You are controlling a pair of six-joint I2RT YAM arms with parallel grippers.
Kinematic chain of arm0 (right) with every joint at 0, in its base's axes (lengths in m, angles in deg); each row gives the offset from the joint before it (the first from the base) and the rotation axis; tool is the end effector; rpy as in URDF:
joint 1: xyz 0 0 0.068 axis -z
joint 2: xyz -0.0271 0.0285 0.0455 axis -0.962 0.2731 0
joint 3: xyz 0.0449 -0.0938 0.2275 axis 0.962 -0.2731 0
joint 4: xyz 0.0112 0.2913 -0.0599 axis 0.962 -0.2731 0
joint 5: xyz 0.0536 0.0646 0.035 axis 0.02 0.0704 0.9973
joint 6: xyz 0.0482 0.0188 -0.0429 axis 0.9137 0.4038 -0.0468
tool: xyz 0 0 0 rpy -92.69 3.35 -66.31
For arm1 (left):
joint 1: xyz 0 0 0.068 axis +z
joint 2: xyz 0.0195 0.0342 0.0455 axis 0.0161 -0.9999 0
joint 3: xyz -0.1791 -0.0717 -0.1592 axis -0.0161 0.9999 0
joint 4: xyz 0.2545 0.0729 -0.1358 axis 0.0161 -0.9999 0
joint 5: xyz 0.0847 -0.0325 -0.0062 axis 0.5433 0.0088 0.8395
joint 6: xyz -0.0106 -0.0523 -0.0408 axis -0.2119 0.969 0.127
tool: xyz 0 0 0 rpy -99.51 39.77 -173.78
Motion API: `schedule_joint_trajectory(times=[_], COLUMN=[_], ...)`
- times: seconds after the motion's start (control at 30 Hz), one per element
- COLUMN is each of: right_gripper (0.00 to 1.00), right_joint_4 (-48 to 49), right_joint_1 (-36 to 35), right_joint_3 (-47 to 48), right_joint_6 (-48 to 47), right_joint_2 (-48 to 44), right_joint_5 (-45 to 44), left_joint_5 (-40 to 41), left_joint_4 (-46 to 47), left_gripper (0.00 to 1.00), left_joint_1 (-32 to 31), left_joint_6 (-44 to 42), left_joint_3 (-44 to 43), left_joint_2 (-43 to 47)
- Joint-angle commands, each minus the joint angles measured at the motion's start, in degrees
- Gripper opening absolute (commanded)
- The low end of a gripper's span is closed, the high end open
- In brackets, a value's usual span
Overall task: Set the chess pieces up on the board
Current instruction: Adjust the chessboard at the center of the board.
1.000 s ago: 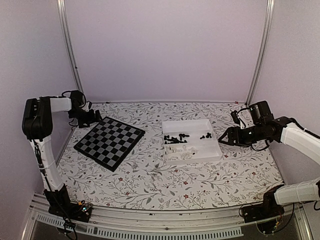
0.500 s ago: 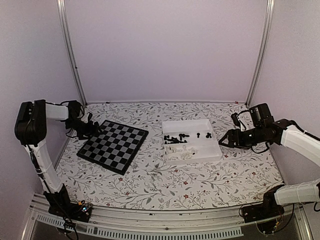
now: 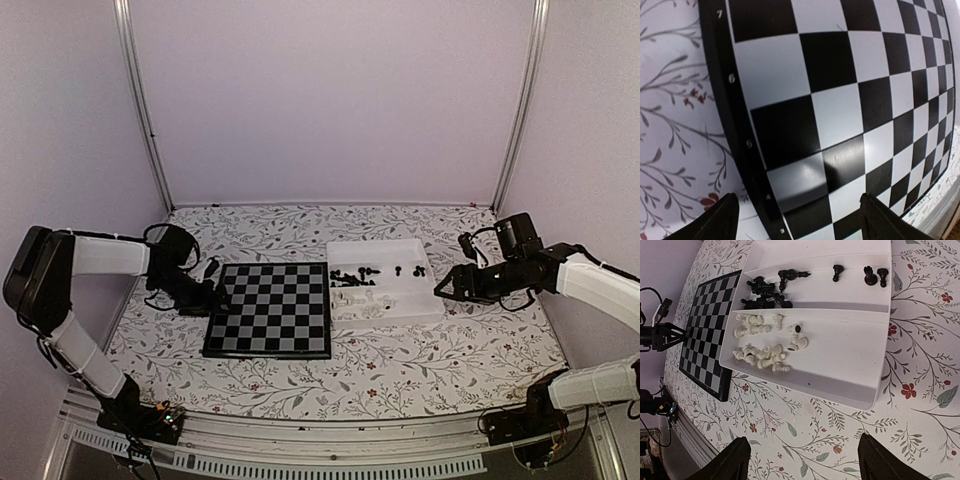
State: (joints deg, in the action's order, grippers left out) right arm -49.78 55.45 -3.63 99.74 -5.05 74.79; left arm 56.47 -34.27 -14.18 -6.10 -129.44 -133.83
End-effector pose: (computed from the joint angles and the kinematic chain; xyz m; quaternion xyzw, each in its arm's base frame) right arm 0.2597 0.1113 0.1829 -0.0874 0.9238 0.2865 0.2385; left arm 0.3013 -0.0898 0.0808 0.0422 0.9716 -0.2014 0.1172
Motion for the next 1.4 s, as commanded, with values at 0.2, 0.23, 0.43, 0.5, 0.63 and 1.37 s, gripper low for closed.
schedule_joint_trajectory(times=[0.2, 0.23, 0.43, 0.5, 0.63, 1.37], right_gripper=[0.76, 0.76, 0.75, 0.72, 0.68, 0.37], right_joint_4=[-0.86, -1.4, -4.46, -6.81, -9.41, -17.47], right_joint_1=[-0.01, 0.01, -2.92, -4.29, -6.75, -23.12], right_joint_3=[4.41, 5.16, 12.84, 17.67, 25.99, 45.83], right_joint_6=[-2.4, -2.57, -3.7, -4.81, -8.54, -14.57], right_joint_2=[2.7, 2.96, 7.41, 10.77, 17.44, 44.92], right_joint_5=[-0.1, -0.61, -6.66, -8.29, -11.27, -12.84], left_joint_5=[5.24, 6.05, 9.49, 11.18, 18.08, 23.74], left_joint_4=[-6.66, -6.87, -1.36, 1.11, 1.73, -3.11], left_gripper=[0.84, 0.84, 0.83, 0.82, 0.8, 0.79], left_joint_1=[-0.23, -0.41, -4.38, -6.56, -12.81, -21.46], left_joint_6=[5.19, 6.1, 13.48, 15.3, 12.22, 12.03], left_joint_3=[-4.61, -5.76, -12.28, -14.07, -17.49, -20.01], left_joint_2=[5.65, 6.91, 13.22, 13.94, 12.61, 8.16])
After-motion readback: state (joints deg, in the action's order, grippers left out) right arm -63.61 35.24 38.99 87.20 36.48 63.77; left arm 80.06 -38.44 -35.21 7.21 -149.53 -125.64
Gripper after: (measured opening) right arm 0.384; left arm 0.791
